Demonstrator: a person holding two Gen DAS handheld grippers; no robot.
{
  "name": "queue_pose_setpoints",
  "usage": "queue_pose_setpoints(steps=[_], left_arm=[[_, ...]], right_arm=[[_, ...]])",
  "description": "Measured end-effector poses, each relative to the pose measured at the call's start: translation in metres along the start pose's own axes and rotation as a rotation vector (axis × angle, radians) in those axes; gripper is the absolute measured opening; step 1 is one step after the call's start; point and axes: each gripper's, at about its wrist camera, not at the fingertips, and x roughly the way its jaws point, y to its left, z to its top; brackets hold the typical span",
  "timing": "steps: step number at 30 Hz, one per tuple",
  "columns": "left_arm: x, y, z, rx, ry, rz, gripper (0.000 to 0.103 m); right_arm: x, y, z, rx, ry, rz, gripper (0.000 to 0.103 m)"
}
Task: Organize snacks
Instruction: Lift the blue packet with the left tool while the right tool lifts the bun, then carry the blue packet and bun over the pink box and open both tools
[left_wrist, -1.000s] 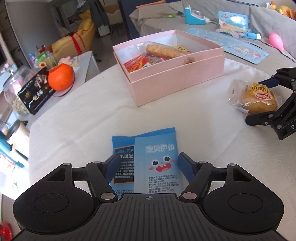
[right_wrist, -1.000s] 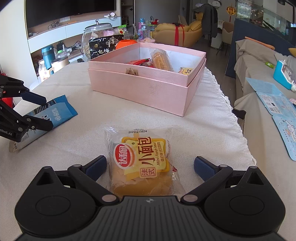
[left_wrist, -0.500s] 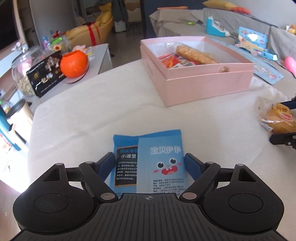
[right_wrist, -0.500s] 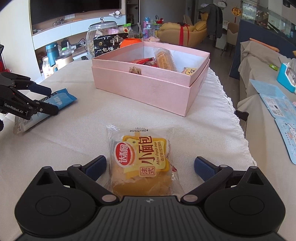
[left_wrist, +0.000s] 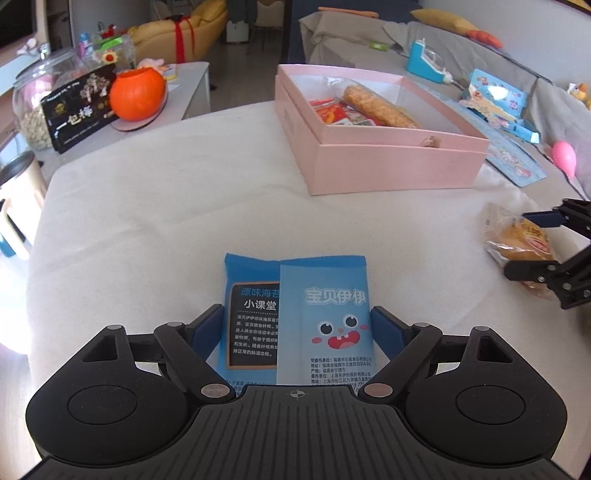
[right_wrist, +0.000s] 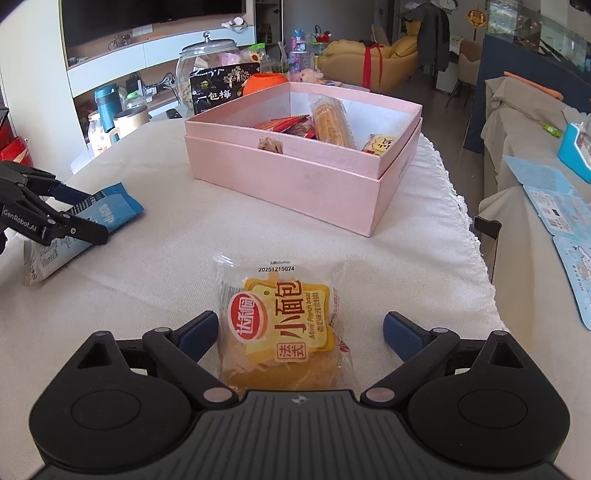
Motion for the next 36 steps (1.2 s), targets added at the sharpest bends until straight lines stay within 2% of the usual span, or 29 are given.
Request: queue_pose_setpoints(steps=[1,2,3,4,6,9,13,15,16,18,20,22,23,25,28,30,32,36], left_arm=[[-0.002,-0.005,-0.001,0.000,-0.008,-0.016,0.088],[-0.005,-0.011,-0.002,0.006,-0.016,-0.021,0.088],[-0.008,-0.017,-0.001,0.014,-0.029,-0.026,0.088],[-0.012,-0.022,0.001,0.018,-0.048,-0.037,0.088],[-0.023,-0.029,0.013,0.014,-0.100,-0.081,0.088],[-0.036,-0.034,0.053,0.006,-0.196,-0.145,0.088],[-0.027,-0.023,0.124,-0.095,-0.358,-0.267,0.090],[0.004,-0.011,0.158,-0.179,-0.341,-0.333,0.090],[0.027,-0.005,0.171,-0.231,-0.315,-0.333,0.090],[0.063,-0.004,0.184,-0.274,-0.274,-0.258,0.088],[0.084,-0.011,0.189,-0.269,-0.270,-0.236,0.084],[0.094,-0.007,0.187,-0.342,-0.286,-0.278,0.083],[0.096,-0.005,0.186,-0.354,-0.280,-0.272,0.083],[0.092,-0.012,0.182,-0.286,-0.264,-0.178,0.083],[0.055,-0.021,0.162,-0.184,-0.353,-0.117,0.083],[0.024,-0.028,0.139,-0.155,-0.394,-0.096,0.083],[-0.002,-0.038,0.107,-0.133,-0.393,-0.051,0.083],[-0.026,-0.058,0.034,-0.153,-0.298,0.006,0.083]], right_arm=[[-0.001,-0.001,0.002,-0.005,-0.007,-0.005,0.093],[-0.002,-0.001,0.005,-0.015,-0.005,0.003,0.085],[-0.002,0.000,0.007,-0.024,0.005,0.016,0.065],[-0.003,0.000,0.012,-0.029,0.025,0.035,0.057],[-0.011,0.001,0.021,-0.039,0.008,0.046,0.054],[-0.028,-0.002,0.043,-0.034,-0.080,0.061,0.053],[-0.037,-0.016,0.102,0.044,-0.216,0.041,0.053],[-0.029,-0.022,0.128,0.083,-0.270,0.025,0.054],[-0.021,-0.025,0.140,0.094,-0.291,0.024,0.056],[0.004,-0.031,0.157,0.110,-0.222,0.011,0.077],[0.018,-0.037,0.155,0.145,-0.157,-0.011,0.077],[0.016,-0.038,0.144,0.116,-0.149,-0.021,0.077],[0.013,-0.036,0.137,0.085,-0.155,-0.046,0.077],[0.007,-0.030,0.124,0.029,-0.163,-0.095,0.077],[-0.002,-0.025,0.106,0.000,-0.161,-0.109,0.077],[-0.008,-0.018,0.094,-0.003,-0.167,-0.101,0.081],[-0.012,-0.007,0.082,-0.007,-0.169,-0.098,0.083],[-0.010,0.019,0.058,0.006,-0.130,-0.131,0.085]])
